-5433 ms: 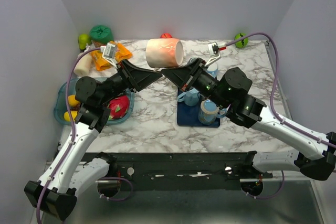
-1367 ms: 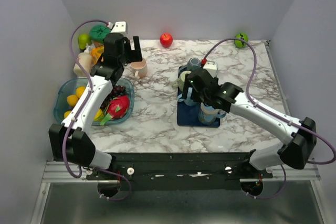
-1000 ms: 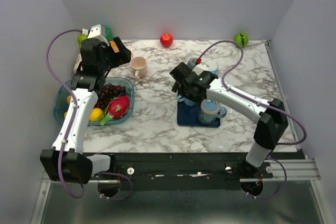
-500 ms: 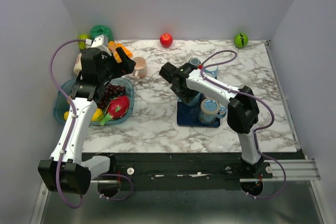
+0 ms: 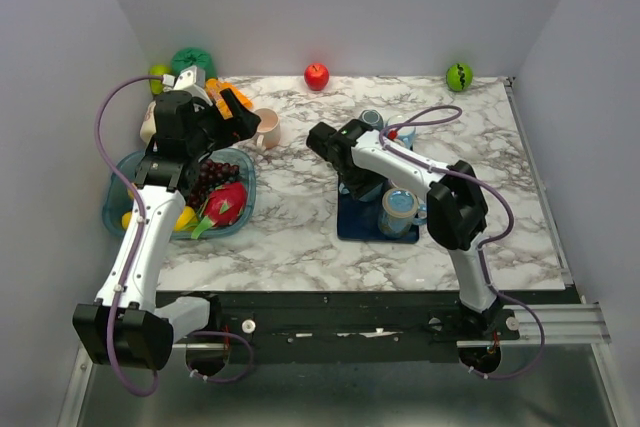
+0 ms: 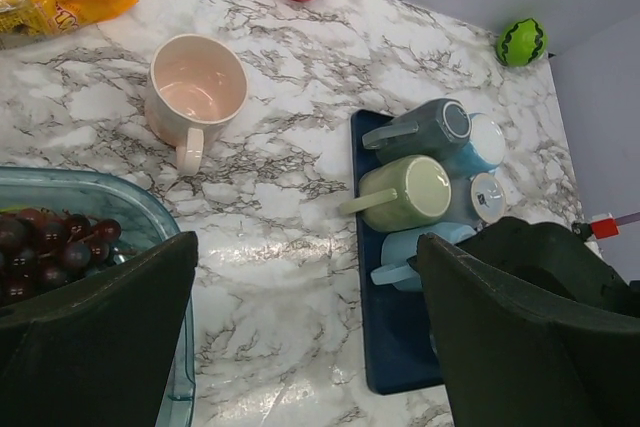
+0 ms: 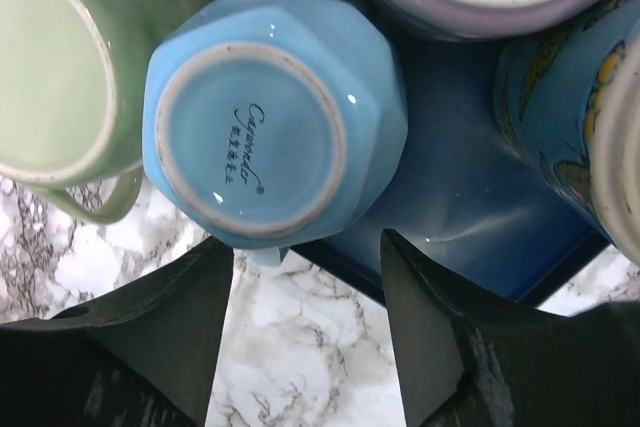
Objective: Turn the mug right side up
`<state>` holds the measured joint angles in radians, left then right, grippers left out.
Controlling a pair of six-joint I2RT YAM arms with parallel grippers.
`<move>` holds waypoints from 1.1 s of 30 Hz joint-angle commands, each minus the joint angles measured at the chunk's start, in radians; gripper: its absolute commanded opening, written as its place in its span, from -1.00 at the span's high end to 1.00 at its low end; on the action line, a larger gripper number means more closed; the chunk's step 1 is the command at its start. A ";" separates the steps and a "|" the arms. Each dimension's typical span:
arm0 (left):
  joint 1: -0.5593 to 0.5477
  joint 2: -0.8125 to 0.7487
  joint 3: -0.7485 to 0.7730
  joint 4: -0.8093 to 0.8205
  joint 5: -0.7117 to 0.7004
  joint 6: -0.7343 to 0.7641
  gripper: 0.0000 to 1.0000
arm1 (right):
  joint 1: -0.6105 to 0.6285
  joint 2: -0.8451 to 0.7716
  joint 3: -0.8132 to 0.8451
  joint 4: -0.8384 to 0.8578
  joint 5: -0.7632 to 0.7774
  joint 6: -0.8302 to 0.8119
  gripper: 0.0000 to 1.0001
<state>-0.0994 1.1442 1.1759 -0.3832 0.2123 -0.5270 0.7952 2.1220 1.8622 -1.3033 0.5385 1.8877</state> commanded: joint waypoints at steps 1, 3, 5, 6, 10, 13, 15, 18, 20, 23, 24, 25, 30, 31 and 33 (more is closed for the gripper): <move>0.000 0.015 0.002 0.020 0.035 -0.011 -0.98 | -0.016 0.036 0.023 -0.060 0.069 0.071 -0.34; -0.002 0.020 0.002 0.021 0.035 -0.011 -0.98 | -0.017 0.044 0.025 -0.059 0.064 0.070 -0.34; -0.002 0.023 0.001 0.023 0.036 -0.011 -0.98 | -0.021 0.046 0.015 -0.059 0.057 0.067 -0.33; -0.002 0.023 0.001 0.023 0.035 -0.011 -0.98 | -0.022 0.043 0.011 -0.059 0.057 0.067 -0.27; -0.002 0.022 -0.004 0.027 0.033 -0.008 -0.97 | -0.022 0.029 -0.012 -0.051 0.061 0.064 0.06; -0.002 0.023 -0.005 0.026 0.024 -0.005 -0.98 | -0.022 0.024 -0.015 -0.050 0.071 0.053 0.34; -0.002 0.022 -0.007 0.026 0.024 -0.005 -0.98 | -0.022 0.021 -0.020 -0.047 0.069 0.044 0.56; -0.002 0.022 -0.010 0.027 0.019 -0.004 -0.98 | -0.021 0.006 -0.050 -0.018 0.067 0.022 0.78; -0.002 0.022 -0.013 0.027 0.022 -0.004 -0.98 | -0.022 0.000 -0.061 -0.004 0.064 0.016 0.86; -0.002 0.019 -0.015 0.030 0.021 -0.004 -0.97 | -0.021 0.004 -0.058 -0.004 0.064 0.002 0.93; -0.002 0.019 -0.015 0.029 0.022 -0.004 -0.98 | -0.021 0.007 -0.057 -0.005 0.066 0.001 0.71; -0.002 0.019 -0.016 0.029 0.021 -0.004 -0.98 | -0.021 0.009 -0.054 -0.005 0.066 -0.004 0.60; -0.002 0.019 -0.016 0.029 0.022 -0.004 -0.97 | -0.022 0.024 -0.041 -0.013 0.086 -0.004 0.30; -0.002 0.019 -0.018 0.030 0.022 -0.004 -0.98 | -0.022 0.030 -0.038 -0.013 0.087 -0.004 0.28; -0.002 0.017 -0.019 0.030 0.022 -0.004 -0.98 | -0.021 0.036 -0.032 -0.013 0.094 -0.009 0.26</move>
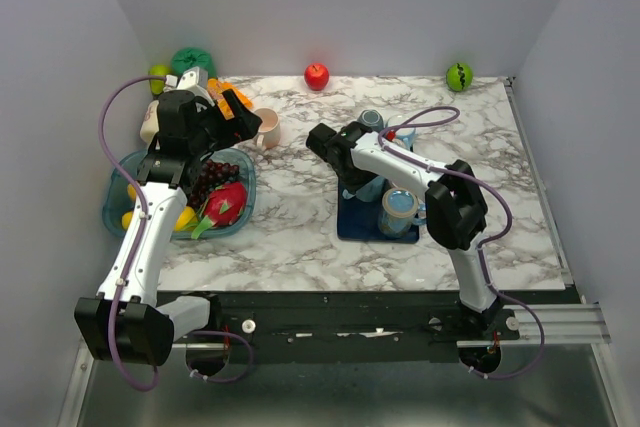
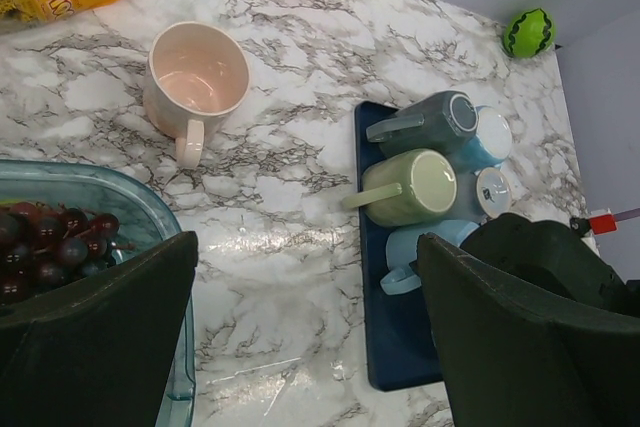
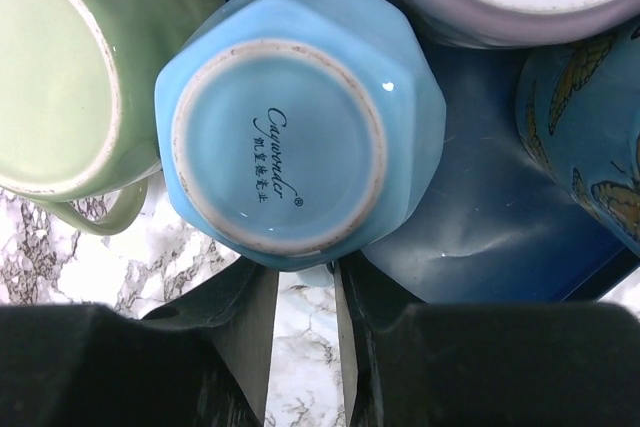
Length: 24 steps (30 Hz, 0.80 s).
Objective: Turn the mug right side up
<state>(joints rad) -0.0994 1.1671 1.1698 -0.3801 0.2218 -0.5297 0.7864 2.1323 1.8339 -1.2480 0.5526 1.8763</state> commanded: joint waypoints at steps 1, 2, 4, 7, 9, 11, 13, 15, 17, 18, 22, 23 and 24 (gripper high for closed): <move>-0.002 -0.007 -0.013 0.026 0.014 -0.001 -0.98 | -0.012 0.031 0.001 -0.070 0.081 0.001 0.23; -0.002 -0.006 -0.015 0.027 0.016 -0.003 -0.98 | -0.013 0.034 0.001 -0.068 0.086 -0.002 0.22; -0.002 -0.009 -0.016 0.027 0.014 -0.001 -0.97 | -0.012 0.035 0.001 -0.067 0.087 -0.003 0.21; -0.002 -0.011 -0.018 0.026 0.013 -0.001 -0.98 | -0.012 0.040 -0.001 -0.054 0.089 -0.020 0.15; -0.002 -0.009 -0.018 0.026 0.013 -0.001 -0.97 | -0.013 0.046 -0.002 -0.044 0.086 -0.028 0.13; -0.002 -0.011 -0.019 0.026 0.014 -0.001 -0.97 | -0.013 0.049 -0.002 -0.039 0.084 -0.034 0.13; -0.002 -0.011 -0.019 0.026 0.013 -0.001 -0.97 | -0.013 0.051 -0.002 -0.033 0.083 -0.043 0.10; -0.002 -0.012 -0.021 0.027 0.013 -0.001 -0.98 | -0.013 0.057 -0.004 -0.030 0.079 -0.048 0.07; -0.002 -0.015 -0.024 0.027 0.011 -0.001 -0.97 | -0.013 0.058 -0.004 -0.027 0.078 -0.051 0.10; -0.002 -0.014 -0.025 0.029 0.011 -0.001 -0.98 | -0.013 0.058 -0.005 -0.024 0.076 -0.052 0.15; -0.002 -0.017 -0.029 0.027 0.008 0.000 -0.98 | -0.012 0.064 -0.007 -0.013 0.073 -0.065 0.21; -0.002 -0.015 -0.029 0.027 0.007 0.000 -0.98 | -0.012 0.066 -0.005 -0.011 0.072 -0.066 0.20; -0.002 -0.017 -0.029 0.027 0.008 0.000 -0.98 | -0.012 0.069 -0.005 -0.008 0.067 -0.071 0.20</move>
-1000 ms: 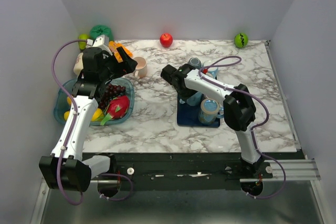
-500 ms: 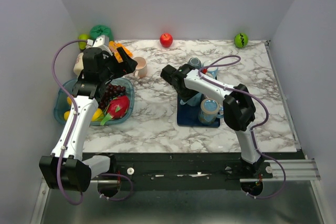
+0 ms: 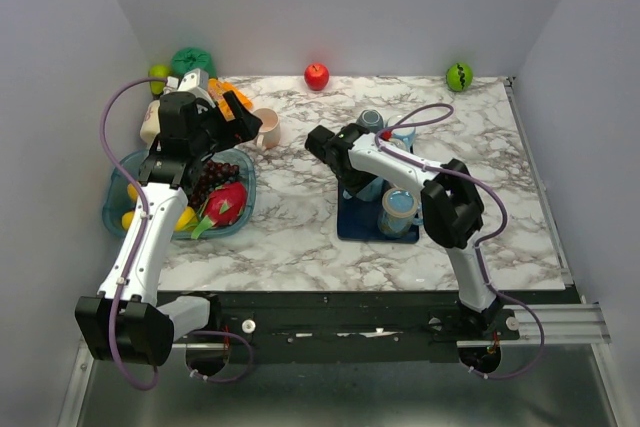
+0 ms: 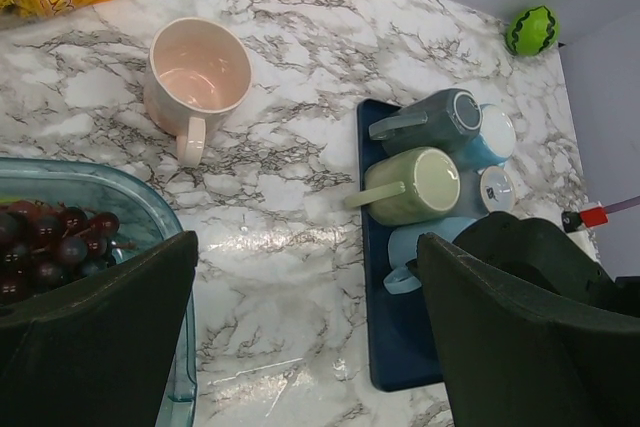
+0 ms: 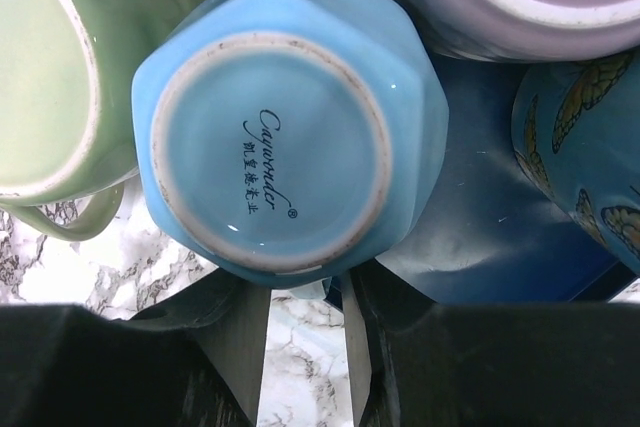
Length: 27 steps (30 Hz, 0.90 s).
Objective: Turn the mug right side up
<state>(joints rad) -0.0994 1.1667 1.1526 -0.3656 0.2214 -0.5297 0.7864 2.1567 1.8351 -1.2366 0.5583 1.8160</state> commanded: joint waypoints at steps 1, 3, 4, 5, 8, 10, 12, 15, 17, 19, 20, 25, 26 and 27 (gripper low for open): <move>-0.002 -0.018 -0.011 0.013 0.009 0.000 -0.98 | -0.013 0.045 -0.007 -0.018 0.058 -0.015 0.20; -0.002 -0.016 -0.011 0.011 0.009 0.000 -0.98 | -0.013 0.049 -0.011 -0.014 0.054 -0.018 0.24; -0.002 -0.019 -0.011 0.013 0.009 0.000 -0.98 | -0.013 0.046 -0.013 -0.009 0.054 -0.021 0.28; -0.002 -0.018 -0.011 0.011 0.009 0.002 -0.97 | -0.012 0.043 -0.016 -0.001 0.055 -0.029 0.31; -0.002 -0.019 -0.011 0.011 0.009 0.000 -0.98 | -0.013 0.031 -0.031 0.026 0.061 -0.050 0.71; -0.002 -0.019 -0.011 0.011 0.009 0.000 -0.98 | -0.012 0.017 -0.037 0.037 0.063 -0.060 0.99; -0.002 -0.019 -0.008 0.013 0.007 -0.001 -0.98 | -0.012 -0.003 -0.037 0.046 0.069 -0.086 0.99; -0.002 -0.021 -0.004 0.010 0.006 -0.006 -0.98 | -0.009 -0.034 -0.049 0.068 0.078 -0.116 0.99; -0.002 -0.024 0.001 0.005 0.006 -0.010 -0.97 | 0.000 -0.084 -0.071 0.109 0.086 -0.171 0.99; -0.002 -0.030 0.005 -0.007 0.006 -0.018 -0.98 | 0.014 -0.147 -0.089 0.140 0.109 -0.214 0.99; -0.002 -0.033 0.009 -0.009 0.007 -0.019 -0.98 | 0.020 -0.167 -0.097 0.163 0.117 -0.254 0.99; -0.002 -0.071 0.002 -0.024 0.042 -0.044 -0.98 | 0.053 -0.325 -0.220 0.275 0.120 -0.368 0.99; -0.002 -0.076 0.001 -0.030 0.050 -0.046 -0.98 | 0.054 -0.383 -0.243 0.328 0.117 -0.415 0.99; -0.002 -0.079 0.001 -0.033 0.059 -0.047 -0.98 | 0.056 -0.411 -0.263 0.356 0.103 -0.437 0.99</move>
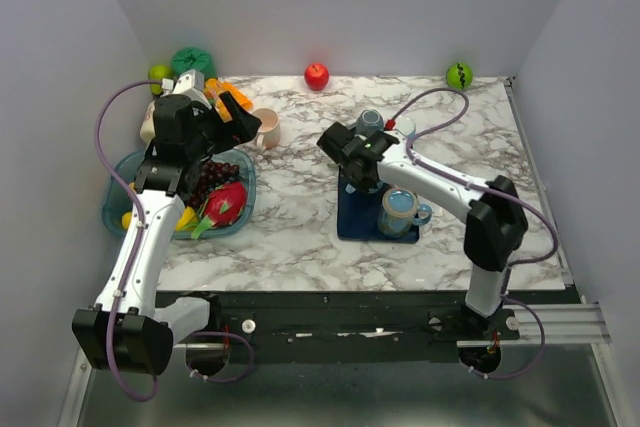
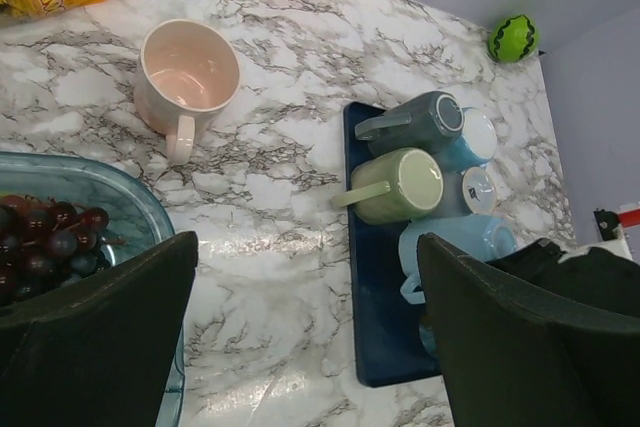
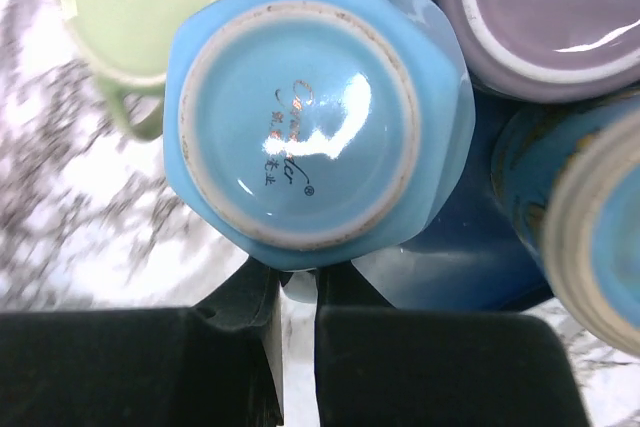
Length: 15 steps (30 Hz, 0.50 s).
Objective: Turn the mug right side up
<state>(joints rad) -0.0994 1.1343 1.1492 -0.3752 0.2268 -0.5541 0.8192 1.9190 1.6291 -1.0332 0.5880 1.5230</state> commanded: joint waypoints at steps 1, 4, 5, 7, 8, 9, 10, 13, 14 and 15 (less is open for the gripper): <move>-0.002 -0.050 0.003 -0.030 0.080 -0.026 -0.98 | 0.031 -0.202 -0.099 0.201 0.069 -0.161 0.99; -0.002 -0.053 -0.008 -0.015 0.164 -0.047 -0.98 | 0.037 -0.303 -0.167 0.307 0.050 -0.245 0.99; -0.003 -0.054 -0.019 -0.005 0.193 -0.055 -0.97 | 0.035 -0.328 -0.190 0.349 0.041 -0.311 0.99; -0.014 -0.054 -0.032 0.040 0.244 -0.082 -0.97 | 0.037 -0.403 -0.222 0.445 0.021 -0.349 0.99; -0.019 -0.057 -0.049 0.057 0.293 -0.092 -0.98 | 0.038 -0.429 -0.260 0.484 0.010 -0.416 0.99; -0.028 -0.059 -0.057 0.076 0.310 -0.108 -0.97 | 0.037 -0.454 -0.274 0.517 -0.010 -0.443 0.99; -0.049 -0.062 -0.063 0.111 0.330 -0.118 -0.98 | 0.038 -0.497 -0.290 0.582 -0.023 -0.466 0.99; -0.088 -0.059 -0.083 0.175 0.381 -0.159 -0.97 | 0.038 -0.573 -0.336 0.713 -0.091 -0.570 0.99; -0.114 -0.056 -0.095 0.197 0.390 -0.179 -0.98 | 0.037 -0.592 -0.348 0.751 -0.109 -0.619 0.99; -0.129 -0.054 -0.101 0.217 0.407 -0.196 -0.98 | 0.038 -0.612 -0.366 0.778 -0.138 -0.632 0.99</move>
<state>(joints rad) -0.1722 1.0927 1.0714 -0.2855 0.5018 -0.6674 0.8532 1.4139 1.2942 -0.5495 0.5240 1.0710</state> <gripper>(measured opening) 0.988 0.139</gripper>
